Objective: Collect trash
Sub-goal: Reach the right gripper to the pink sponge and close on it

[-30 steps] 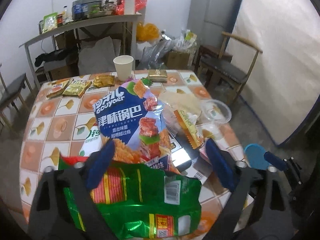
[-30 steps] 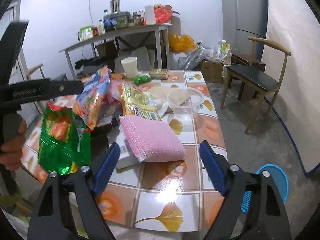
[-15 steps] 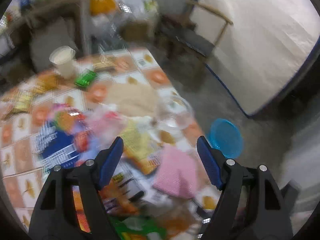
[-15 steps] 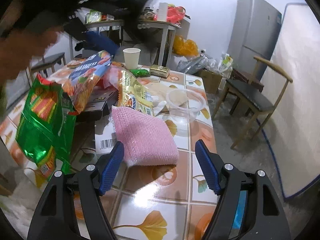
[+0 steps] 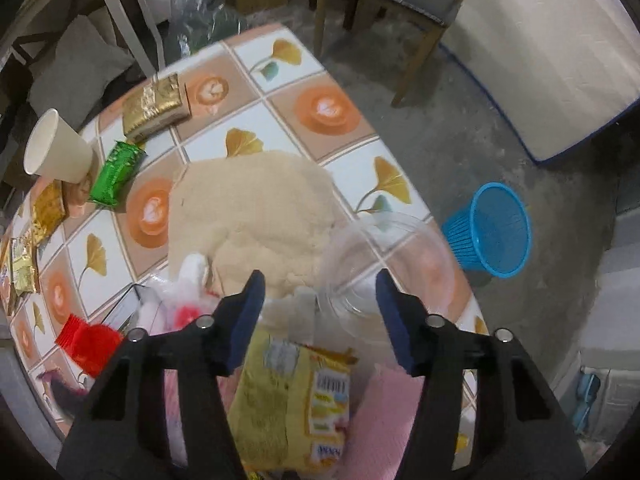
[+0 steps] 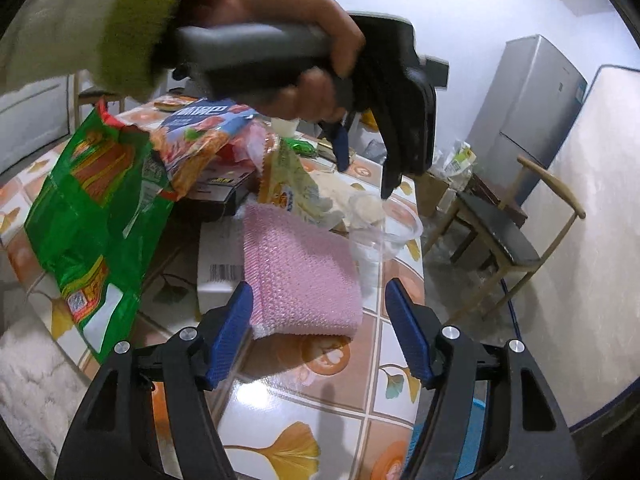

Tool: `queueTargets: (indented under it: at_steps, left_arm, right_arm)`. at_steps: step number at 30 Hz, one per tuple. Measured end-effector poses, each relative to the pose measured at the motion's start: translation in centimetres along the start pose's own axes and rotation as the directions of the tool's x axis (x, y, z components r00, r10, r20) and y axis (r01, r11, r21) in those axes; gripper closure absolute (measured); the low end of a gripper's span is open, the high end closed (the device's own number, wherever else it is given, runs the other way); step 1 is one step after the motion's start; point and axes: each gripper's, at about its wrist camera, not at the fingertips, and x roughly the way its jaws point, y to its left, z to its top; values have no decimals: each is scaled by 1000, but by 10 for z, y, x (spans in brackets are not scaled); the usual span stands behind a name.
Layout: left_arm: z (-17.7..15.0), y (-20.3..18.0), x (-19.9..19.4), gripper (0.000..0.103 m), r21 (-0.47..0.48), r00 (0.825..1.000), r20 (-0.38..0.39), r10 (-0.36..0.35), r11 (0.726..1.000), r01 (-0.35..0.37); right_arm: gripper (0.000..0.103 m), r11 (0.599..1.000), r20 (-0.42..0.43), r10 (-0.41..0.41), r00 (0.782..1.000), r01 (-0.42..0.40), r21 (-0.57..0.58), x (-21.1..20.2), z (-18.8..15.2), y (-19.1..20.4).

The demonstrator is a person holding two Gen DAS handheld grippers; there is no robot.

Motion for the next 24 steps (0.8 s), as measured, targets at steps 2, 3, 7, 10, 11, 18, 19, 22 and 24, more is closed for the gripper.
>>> queueTargets:
  at_steps: [2, 3, 7, 10, 11, 18, 19, 22, 24]
  left_arm:
    - [3, 0, 7, 55, -2, 1000, -19, -8, 1000, 8]
    - [5, 1, 11, 56, -3, 1000, -28, -13, 1000, 13]
    - [7, -1, 21, 62, 4, 998, -52, -26, 1000, 26]
    - [6, -2, 26, 71, 8, 997, -67, -33, 999, 33]
    - [7, -2, 27, 72, 8, 997, -70, -36, 999, 36]
    - [9, -1, 32, 86, 14, 996, -71, -44, 999, 45]
    - [9, -1, 32, 89, 15, 996, -71, -45, 999, 46]
    - [10, -1, 31, 96, 19, 997, -62, -50, 999, 51]
    - [10, -2, 29, 97, 24, 997, -58, -54, 998, 56]
  right_arm:
    - [36, 1000, 2, -1, 1000, 1, -31, 0, -3, 3]
    - [36, 999, 0, 1, 1000, -1, -46, 0, -5, 5]
    - [36, 996, 9, 19, 1000, -18, -91, -1, -7, 11]
    - [36, 995, 9, 9, 1000, -9, -100, 2, -7, 12]
    - [36, 995, 3, -6, 1000, 6, -98, 5, -6, 11]
    - [51, 990, -21, -36, 999, 33, -140, 27, -4, 6]
    - [56, 989, -26, -36, 999, 31, -145, 30, -4, 5]
    - [68, 988, -30, -41, 999, 36, -149, 35, -3, 2]
    - [69, 990, -29, -37, 999, 33, -140, 35, -3, -2]
